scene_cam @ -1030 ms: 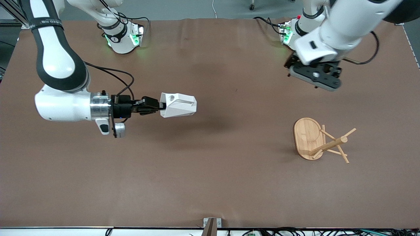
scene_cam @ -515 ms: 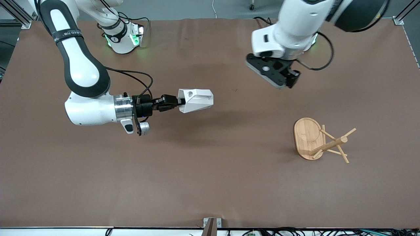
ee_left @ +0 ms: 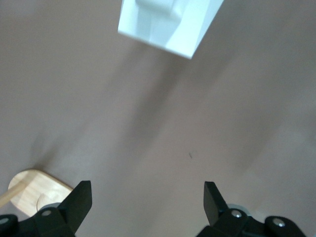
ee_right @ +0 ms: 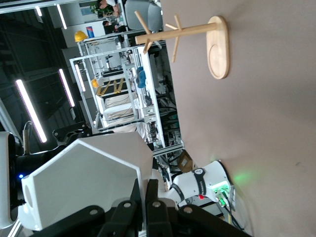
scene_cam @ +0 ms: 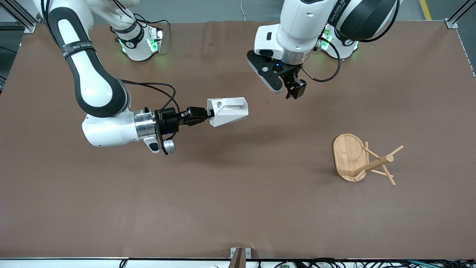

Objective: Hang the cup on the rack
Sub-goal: 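Grasp the cup body with the left gripper beside the right gripper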

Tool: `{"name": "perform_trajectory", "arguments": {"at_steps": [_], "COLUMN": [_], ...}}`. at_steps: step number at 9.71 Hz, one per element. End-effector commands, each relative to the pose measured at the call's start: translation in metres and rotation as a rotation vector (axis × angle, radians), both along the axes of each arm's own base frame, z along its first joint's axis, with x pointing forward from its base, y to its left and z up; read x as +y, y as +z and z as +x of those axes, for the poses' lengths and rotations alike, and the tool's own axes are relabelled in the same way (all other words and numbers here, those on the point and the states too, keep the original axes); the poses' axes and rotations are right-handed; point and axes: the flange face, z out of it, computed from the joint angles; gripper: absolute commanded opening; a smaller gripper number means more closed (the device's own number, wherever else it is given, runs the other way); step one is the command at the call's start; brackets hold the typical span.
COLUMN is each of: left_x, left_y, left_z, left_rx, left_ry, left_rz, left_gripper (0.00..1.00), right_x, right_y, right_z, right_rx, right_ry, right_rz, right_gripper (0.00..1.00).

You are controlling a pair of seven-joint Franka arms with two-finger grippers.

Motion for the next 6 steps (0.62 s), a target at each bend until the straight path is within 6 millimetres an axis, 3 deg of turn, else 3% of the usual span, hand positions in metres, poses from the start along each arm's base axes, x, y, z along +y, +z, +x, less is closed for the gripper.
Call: {"name": "perform_trajectory", "arguments": {"at_steps": [1, 6], "left_x": [-0.016, -0.041], "left_y": [-0.018, -0.004], "left_z": [0.009, -0.002], "left_rx": [-0.008, -0.080], "left_ry": [-0.025, -0.119], "left_rz": [-0.043, -0.116], "left_gripper": [1.00, 1.00], "right_x": [0.008, 0.020], "right_y": [0.005, 0.001], "right_z": [-0.004, -0.016], "right_rx": [-0.041, -0.093], "right_ry": [0.023, 0.076], "right_rz": [0.070, 0.115], "right_gripper": [0.01, 0.01]}}
